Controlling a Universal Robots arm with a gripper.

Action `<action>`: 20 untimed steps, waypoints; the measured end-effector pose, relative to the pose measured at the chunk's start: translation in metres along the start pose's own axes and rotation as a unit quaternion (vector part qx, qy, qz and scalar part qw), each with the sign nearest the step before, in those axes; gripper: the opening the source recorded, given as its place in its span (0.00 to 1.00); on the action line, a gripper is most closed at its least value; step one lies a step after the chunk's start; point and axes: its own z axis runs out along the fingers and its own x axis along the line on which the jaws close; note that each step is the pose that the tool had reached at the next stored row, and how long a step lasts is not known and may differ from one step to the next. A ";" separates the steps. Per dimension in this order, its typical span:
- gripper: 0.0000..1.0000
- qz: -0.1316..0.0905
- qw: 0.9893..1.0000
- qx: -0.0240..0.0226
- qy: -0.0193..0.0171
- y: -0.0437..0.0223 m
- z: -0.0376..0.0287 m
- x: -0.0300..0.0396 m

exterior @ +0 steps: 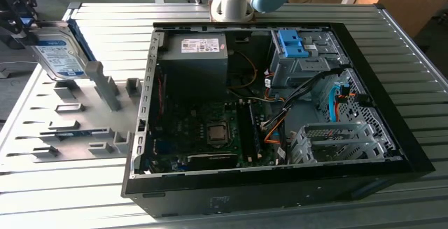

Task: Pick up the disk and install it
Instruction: 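Pick up the disk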

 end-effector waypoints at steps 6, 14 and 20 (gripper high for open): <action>0.36 0.000 1.000 0.000 0.000 0.0001 -0.0020 0.0000; 0.36 0.000 1.000 0.000 0.000 0.0001 -0.0050 -0.0001; 0.36 0.000 1.000 0.000 0.000 0.0001 -0.0063 -0.0001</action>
